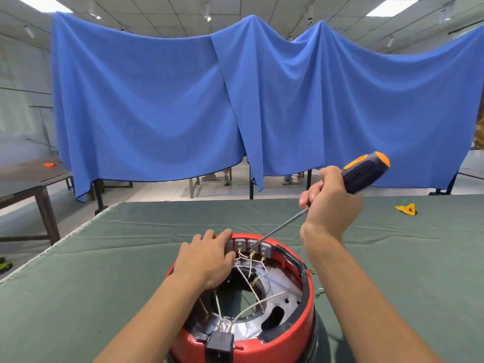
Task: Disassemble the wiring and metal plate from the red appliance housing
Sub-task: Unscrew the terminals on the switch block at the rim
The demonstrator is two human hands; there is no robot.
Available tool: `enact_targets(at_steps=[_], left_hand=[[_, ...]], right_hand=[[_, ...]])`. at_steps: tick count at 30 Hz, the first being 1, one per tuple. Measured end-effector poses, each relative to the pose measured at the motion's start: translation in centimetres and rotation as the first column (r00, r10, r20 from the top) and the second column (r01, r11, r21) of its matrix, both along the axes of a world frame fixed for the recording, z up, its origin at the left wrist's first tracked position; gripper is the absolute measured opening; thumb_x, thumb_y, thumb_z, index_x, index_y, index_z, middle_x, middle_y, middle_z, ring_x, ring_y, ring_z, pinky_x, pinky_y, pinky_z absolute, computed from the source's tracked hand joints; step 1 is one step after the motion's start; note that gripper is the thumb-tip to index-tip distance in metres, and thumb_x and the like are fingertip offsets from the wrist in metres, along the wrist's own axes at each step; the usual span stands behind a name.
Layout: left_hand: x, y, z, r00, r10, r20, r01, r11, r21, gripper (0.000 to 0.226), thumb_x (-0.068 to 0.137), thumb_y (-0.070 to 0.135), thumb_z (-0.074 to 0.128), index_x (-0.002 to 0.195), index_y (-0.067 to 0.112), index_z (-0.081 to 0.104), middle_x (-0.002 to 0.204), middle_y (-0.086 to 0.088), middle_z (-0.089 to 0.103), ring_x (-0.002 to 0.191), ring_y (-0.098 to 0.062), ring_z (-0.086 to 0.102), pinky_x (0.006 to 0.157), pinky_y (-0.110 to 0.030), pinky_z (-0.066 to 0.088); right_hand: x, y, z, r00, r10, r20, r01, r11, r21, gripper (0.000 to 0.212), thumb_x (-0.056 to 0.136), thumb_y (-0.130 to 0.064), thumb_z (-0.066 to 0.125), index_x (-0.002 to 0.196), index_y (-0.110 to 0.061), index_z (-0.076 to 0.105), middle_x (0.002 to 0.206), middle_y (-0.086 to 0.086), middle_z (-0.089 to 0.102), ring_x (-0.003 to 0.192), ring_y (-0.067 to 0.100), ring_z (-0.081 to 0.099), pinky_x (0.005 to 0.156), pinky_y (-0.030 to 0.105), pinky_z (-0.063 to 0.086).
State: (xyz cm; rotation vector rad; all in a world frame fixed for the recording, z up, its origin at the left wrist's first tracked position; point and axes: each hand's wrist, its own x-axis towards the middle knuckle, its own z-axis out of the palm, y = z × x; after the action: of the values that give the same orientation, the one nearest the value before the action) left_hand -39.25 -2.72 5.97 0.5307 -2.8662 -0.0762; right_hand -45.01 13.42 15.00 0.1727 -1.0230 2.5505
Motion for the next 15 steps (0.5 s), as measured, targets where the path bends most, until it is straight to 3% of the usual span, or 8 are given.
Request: enact_targets(at_steps=[10,15], left_hand=[[0.0,-0.1,-0.1,1.0,-0.006,-0.025,0.006,1.0,0.006,0.054,0.094,0.048,0.033,0.145,0.037,0.019,0.139,-0.003,0.041,0.125,-0.026,0.04,0.098,-0.042,0.035],[0.0,-0.1,-0.2,0.999,-0.009,-0.033,0.01,1.0,0.01,0.053,0.093,0.048,0.033,0.144,0.037,0.021,0.137,-0.003,0.042,0.124,-0.026,0.04,0.097,-0.041,0.035]], right_hand=[[-0.1,-1.1,-1.6,0.997,-0.05,-0.055,0.049,0.999,-0.013,0.027,0.066,-0.014,0.053,0.047,-0.015,0.035,0.031,-0.006,0.033,0.028,0.016,0.032,0.039,0.021,0.03],[-0.6,-1.0,-1.7,0.997,-0.049,-0.065,0.047,0.998,-0.036,0.023,0.067,-0.014,0.054,0.052,-0.012,0.036,0.033,-0.005,0.034,0.029,0.017,0.033,0.038,0.019,0.03]])
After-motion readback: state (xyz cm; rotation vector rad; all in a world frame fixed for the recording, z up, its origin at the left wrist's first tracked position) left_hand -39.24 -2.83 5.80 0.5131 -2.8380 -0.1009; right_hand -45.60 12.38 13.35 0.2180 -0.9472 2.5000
